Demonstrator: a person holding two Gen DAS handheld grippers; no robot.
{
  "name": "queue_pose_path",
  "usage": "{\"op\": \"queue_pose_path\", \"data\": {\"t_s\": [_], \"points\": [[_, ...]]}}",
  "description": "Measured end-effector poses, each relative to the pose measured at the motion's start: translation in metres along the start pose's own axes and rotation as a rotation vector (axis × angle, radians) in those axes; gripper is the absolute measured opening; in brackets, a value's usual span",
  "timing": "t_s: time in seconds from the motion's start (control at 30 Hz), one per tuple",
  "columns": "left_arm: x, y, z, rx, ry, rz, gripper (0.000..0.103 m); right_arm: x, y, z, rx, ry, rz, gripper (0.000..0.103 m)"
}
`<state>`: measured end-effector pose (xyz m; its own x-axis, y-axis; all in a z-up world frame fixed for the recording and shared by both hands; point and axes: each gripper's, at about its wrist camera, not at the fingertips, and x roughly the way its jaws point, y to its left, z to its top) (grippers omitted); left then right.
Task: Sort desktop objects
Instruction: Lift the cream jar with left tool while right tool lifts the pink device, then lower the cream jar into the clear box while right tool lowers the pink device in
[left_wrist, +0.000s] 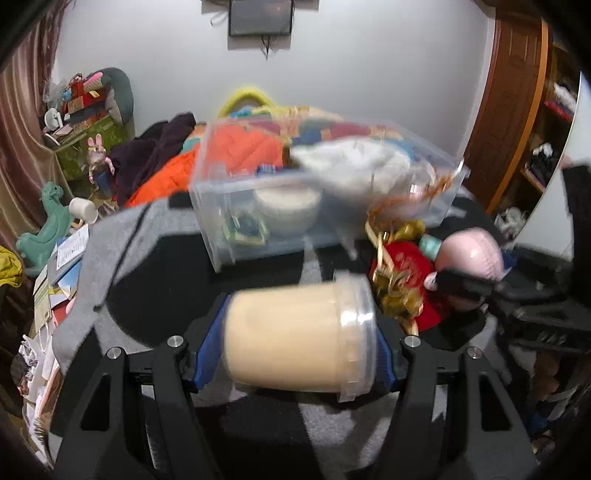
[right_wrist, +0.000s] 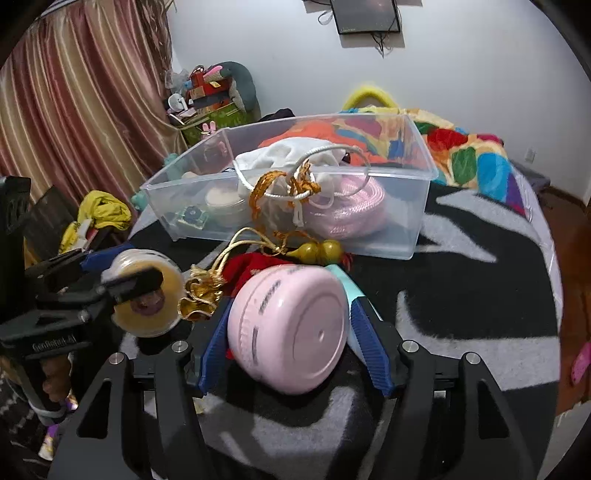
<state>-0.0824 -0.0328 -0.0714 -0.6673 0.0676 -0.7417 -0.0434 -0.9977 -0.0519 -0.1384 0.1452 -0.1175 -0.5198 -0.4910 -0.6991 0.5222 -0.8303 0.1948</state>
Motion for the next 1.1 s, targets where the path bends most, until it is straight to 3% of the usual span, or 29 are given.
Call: {"op": "queue_pose_path", "data": {"t_s": [0.1,0.33,0.73,1.1], "points": [[0.015,0.003,-0.009,-0.027,0.043,-0.021,0.068,0.001,0.003,0.000,-0.018,-0.005,-0.009,0.061],[0.010,0.009,-0.008,-0.084,0.021,-0.024,0.066,-0.003,-0.002,0.000,0.026,-0.011,0.027,0.057],[-0.020,0.018,0.012,-0.112,-0.069,-0.028,0.065,-0.032,0.002,0.012,0.043,-0.080,0.094,0.056],[-0.061,0.026,0.047,-0.113,-0.214,-0.005,0.066,-0.057,0.004,0.044,0.014,-0.208,0.051,0.057]]}}
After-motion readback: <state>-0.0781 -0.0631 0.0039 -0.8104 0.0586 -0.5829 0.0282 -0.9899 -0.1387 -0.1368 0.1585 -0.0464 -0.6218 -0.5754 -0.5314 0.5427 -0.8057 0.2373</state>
